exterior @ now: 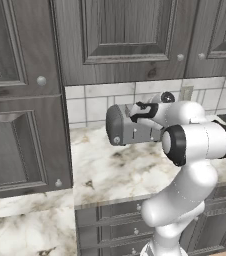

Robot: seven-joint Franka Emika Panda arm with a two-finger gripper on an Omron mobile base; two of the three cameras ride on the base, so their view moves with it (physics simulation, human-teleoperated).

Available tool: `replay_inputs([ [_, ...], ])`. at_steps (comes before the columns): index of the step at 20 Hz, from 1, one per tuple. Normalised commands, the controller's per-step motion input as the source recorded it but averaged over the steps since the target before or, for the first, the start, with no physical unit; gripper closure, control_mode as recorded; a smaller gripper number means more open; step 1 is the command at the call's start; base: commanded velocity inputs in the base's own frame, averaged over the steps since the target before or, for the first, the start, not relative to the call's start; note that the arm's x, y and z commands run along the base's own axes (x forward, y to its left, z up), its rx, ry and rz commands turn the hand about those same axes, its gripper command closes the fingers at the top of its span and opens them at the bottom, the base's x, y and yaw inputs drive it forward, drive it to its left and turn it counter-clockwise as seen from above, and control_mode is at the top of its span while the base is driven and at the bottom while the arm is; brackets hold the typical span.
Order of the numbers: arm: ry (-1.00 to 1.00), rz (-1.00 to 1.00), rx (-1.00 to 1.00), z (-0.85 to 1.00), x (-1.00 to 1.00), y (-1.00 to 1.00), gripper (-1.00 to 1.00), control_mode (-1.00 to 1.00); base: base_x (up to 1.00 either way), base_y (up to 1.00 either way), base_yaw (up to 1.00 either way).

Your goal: Start the toaster. Once the lever pops up, take the bread to the plate on the dining counter.

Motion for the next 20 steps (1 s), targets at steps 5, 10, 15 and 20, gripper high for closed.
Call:
replay_inputs([
  [5,0.00,0.00,0.00,0.00,0.00,-0.01,-1.00,-1.00,0.00,0.00,0.00],
  [10,0.00,0.00,0.00,0.00,0.00,-0.03,-1.00,-1.00,0.00,0.00,0.00],
  [15,0.00,0.00,0.00,0.00,0.00,-0.08,-1.00,-1.00,0.00,0.00,0.00],
  [20,0.00,0.00,0.00,0.00,0.00,-0.01,-1.00,-1.00,0.00,0.00,0.00],
])
